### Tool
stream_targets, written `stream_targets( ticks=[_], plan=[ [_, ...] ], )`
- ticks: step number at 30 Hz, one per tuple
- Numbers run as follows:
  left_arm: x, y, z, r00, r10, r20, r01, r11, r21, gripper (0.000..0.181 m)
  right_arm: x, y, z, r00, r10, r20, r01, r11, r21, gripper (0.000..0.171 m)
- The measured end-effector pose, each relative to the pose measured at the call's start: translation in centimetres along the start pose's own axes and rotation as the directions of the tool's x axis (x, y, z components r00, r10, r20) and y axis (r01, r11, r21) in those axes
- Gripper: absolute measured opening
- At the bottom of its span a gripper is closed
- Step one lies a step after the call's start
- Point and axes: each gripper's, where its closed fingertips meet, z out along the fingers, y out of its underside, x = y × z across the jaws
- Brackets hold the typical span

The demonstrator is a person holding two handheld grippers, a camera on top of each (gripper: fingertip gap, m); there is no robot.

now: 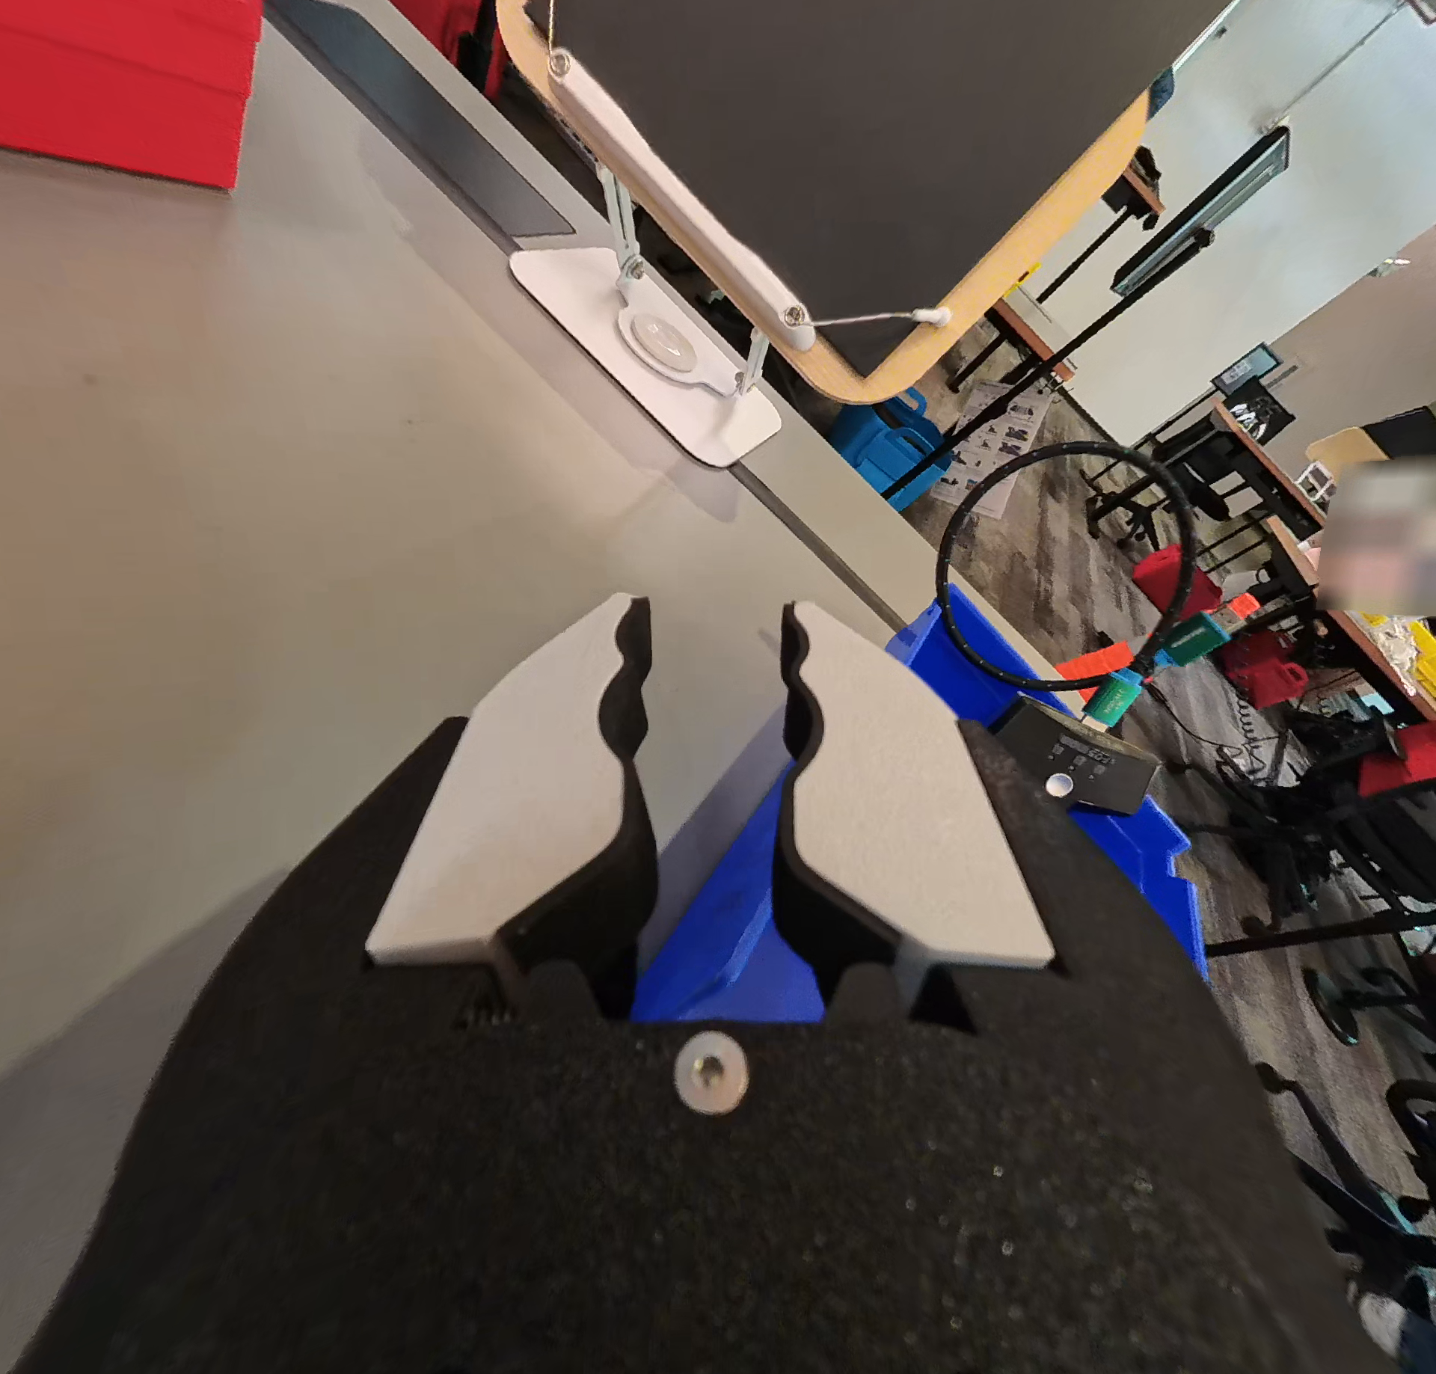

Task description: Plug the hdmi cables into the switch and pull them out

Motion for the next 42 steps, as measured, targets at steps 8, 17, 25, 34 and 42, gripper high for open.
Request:
stream_targets(
  ticks=[8, 17, 25, 34, 42],
  plan=[
    [-2.3, -2.1, -6.4, 0.941, -0.002, 0.338, -0.064, 0.981, 0.182, 0.0, -3.4, -2.6, 2.0, 0.982, 0.072, 0.177, -0.084, 0.994, 0.063, 0.036],
    [1.8, 1.9, -1.4, 0.909, -0.414, -0.047, 0.406, 0.906, -0.118, 0.083, -4.7, -3.0, 0.7, 0.975, 0.073, 0.209, -0.098, 0.989, 0.111, 0.035],
    [1.4, 0.3, 1.8, 0.947, -0.315, -0.057, 0.294, 0.927, -0.234, 0.075, -4.4, -2.1, -0.9, 0.979, 0.074, 0.19, -0.095, 0.99, 0.105, 0.035],
    [2.1, 2.5, 4.0, 0.951, -0.302, -0.073, 0.256, 0.896, -0.362, 0.078, -3.0, -1.3, -1.9, 0.983, 0.105, 0.153, -0.119, 0.989, 0.085, 0.035],
    [2.8, 2.6, 4.7, 0.947, -0.303, -0.111, 0.256, 0.914, -0.315, 0.067, -3.2, -1.9, -1.5, 0.984, 0.085, 0.154, -0.098, 0.992, 0.081, 0.035]
  ],
)
